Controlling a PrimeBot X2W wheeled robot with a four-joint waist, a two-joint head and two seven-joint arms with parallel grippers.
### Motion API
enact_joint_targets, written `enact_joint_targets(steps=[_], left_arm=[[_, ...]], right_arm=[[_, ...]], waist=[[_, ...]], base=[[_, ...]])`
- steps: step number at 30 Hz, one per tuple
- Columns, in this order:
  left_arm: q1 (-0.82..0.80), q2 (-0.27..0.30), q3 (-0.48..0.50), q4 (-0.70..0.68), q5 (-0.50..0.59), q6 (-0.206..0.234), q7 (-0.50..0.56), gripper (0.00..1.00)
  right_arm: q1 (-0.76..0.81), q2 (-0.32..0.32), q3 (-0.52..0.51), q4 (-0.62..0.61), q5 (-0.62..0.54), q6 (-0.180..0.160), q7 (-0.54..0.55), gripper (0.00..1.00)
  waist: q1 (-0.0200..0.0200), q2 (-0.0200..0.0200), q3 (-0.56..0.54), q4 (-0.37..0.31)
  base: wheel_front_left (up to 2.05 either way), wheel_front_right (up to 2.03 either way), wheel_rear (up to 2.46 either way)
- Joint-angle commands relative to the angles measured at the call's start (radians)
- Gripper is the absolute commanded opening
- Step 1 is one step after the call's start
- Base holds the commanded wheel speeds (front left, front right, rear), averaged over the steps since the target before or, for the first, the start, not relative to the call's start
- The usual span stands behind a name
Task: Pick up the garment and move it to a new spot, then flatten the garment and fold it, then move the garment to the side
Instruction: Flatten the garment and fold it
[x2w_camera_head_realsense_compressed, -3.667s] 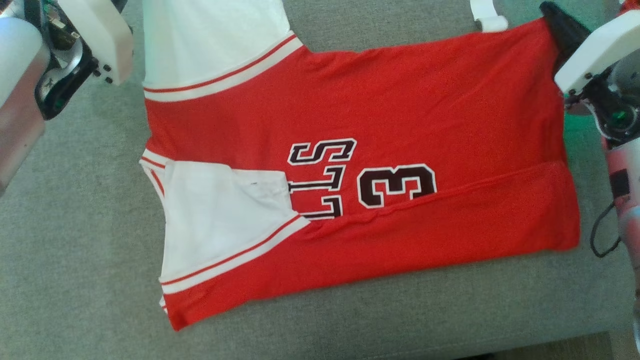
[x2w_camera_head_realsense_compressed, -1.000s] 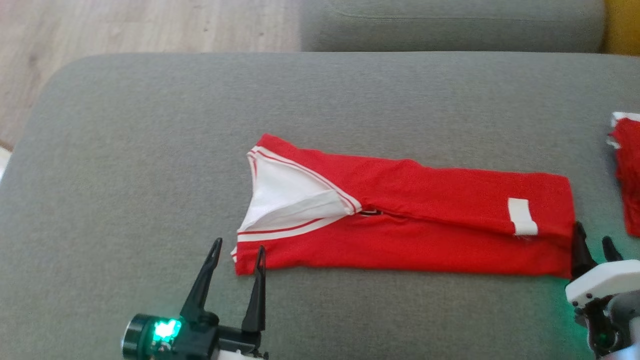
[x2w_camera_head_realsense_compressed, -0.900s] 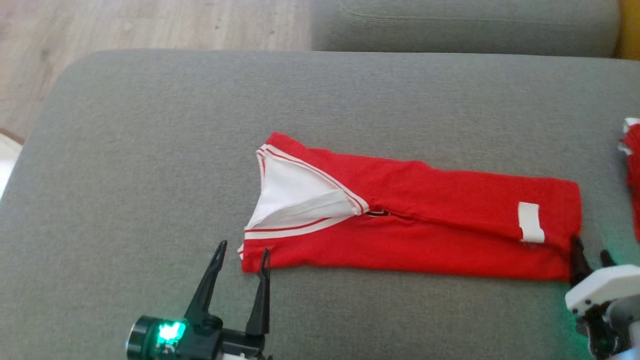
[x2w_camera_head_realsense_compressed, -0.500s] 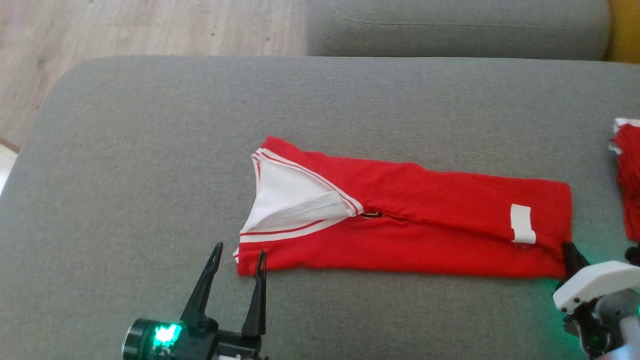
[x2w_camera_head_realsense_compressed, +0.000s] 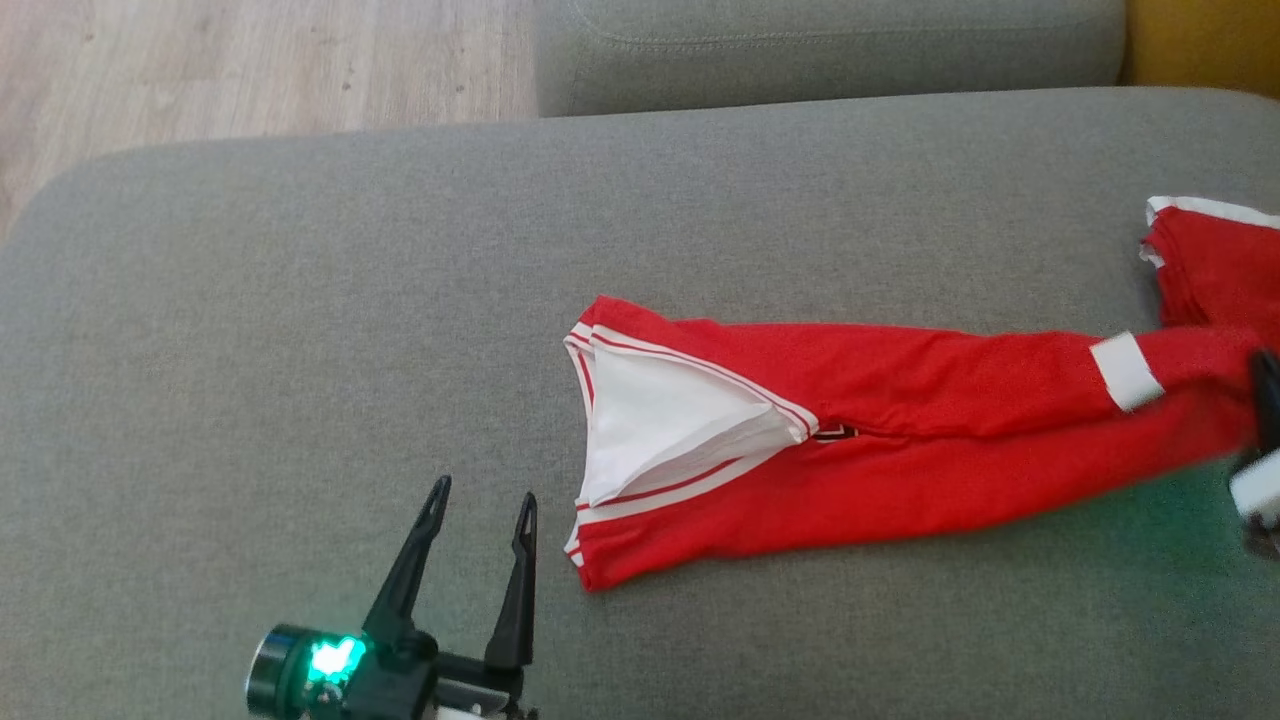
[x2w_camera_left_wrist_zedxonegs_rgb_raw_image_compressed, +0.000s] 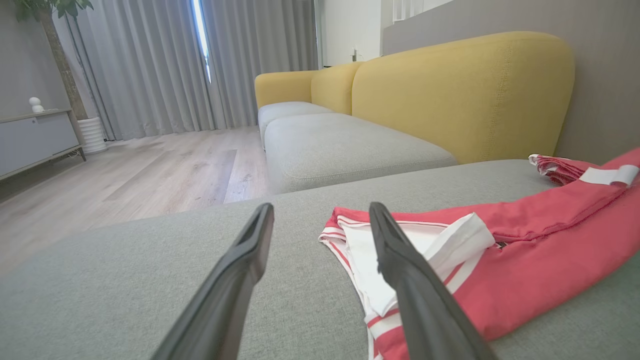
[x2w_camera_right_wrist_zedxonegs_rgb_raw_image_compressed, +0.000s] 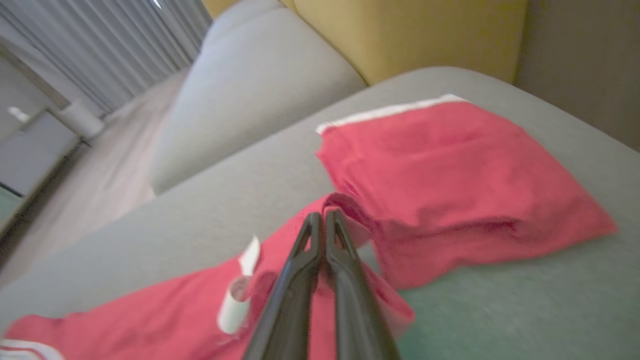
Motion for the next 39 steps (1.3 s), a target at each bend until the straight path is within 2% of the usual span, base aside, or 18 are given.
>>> enact_joint_targets(steps=[1,8,9,14,18,24,28,31,32,33,36,39], left_arm=[[-0.002,-0.011,0.041,-0.023,0.008,-0.005,-0.01,1.0],[0.013,-0.036,0.043,-0.004,0.019,-0.034,-0.01,1.0],[0.013,-0.036,0.043,-0.004,0.019,-0.034,-0.01,1.0],[0.009,-0.055,0.041,0.006,0.027,-0.053,-0.01,1.0],[0.0,-0.065,0.038,0.012,0.033,-0.069,-0.01,1.0],[-0.009,-0.078,0.049,0.019,0.036,-0.083,-0.01,1.0],[-0.019,-0.088,0.051,0.024,0.038,-0.092,-0.01,1.0],[-0.024,-0.094,0.051,0.028,0.039,-0.098,-0.01,1.0],[-0.026,-0.096,0.051,0.029,0.039,-0.099,-0.01,1.0],[-0.027,-0.098,0.051,0.03,0.04,-0.101,-0.01,1.0],[-0.026,-0.102,0.058,0.032,0.037,-0.102,-0.01,1.0],[-0.021,-0.104,0.072,0.032,0.035,-0.1,-0.01,1.0]], right_arm=[[-0.038,-0.009,0.03,-0.098,0.04,0.004,0.015,0.0],[-0.017,0.082,0.171,-0.415,0.113,0.004,0.084,0.0],[-0.017,0.082,0.171,-0.415,0.113,0.004,0.084,0.0],[-0.046,0.189,0.304,-0.48,0.112,0.004,0.115,0.0],[-0.068,0.24,0.415,-0.436,0.104,0.004,0.113,0.0],[-0.095,0.27,0.57,-0.298,0.092,0.004,0.072,0.0],[-0.123,0.275,0.648,-0.168,0.068,0.004,0.002,0.0],[-0.139,0.276,0.719,-0.078,0.123,0.004,-0.064,0.0],[-0.144,0.276,0.736,-0.052,0.147,0.004,-0.092,0.21],[-0.152,0.276,0.755,-0.034,0.171,0.004,-0.122,1.0],[-0.177,0.276,0.813,-0.005,0.221,0.004,-0.196,1.0],[-0.2,0.276,0.824,-0.002,0.214,0.004,-0.275,1.0]], waist=[[-0.0001,0.0,-0.007,0.0],[-0.0001,0.0,-0.034,0.017],[-0.0001,0.0,-0.034,0.017],[-0.0001,0.0,-0.037,0.052],[-0.0001,0.0,-0.032,0.094],[-0.0001,0.0,-0.017,0.146],[-0.0001,0.0,-0.007,0.168],[-0.0001,0.0,-0.003,0.178],[-0.0001,0.0,-0.002,0.181],[-0.0001,0.0,-0.002,0.183],[-0.0001,0.0,-0.007,0.179],[-0.0001,0.0,-0.021,0.165]], base=[[0.0,0.0,0.0],[0.0,0.0,0.0],[0.0,0.0,0.0],[0.0,0.0,0.0],[0.0,0.0,0.0],[0.0,0.0,0.0],[0.0,0.0,0.0],[0.0,0.0,0.0],[0.0,0.0,0.0],[0.0,0.0,0.0],[0.0,0.0,0.0],[0.0,0.0,0.0]])
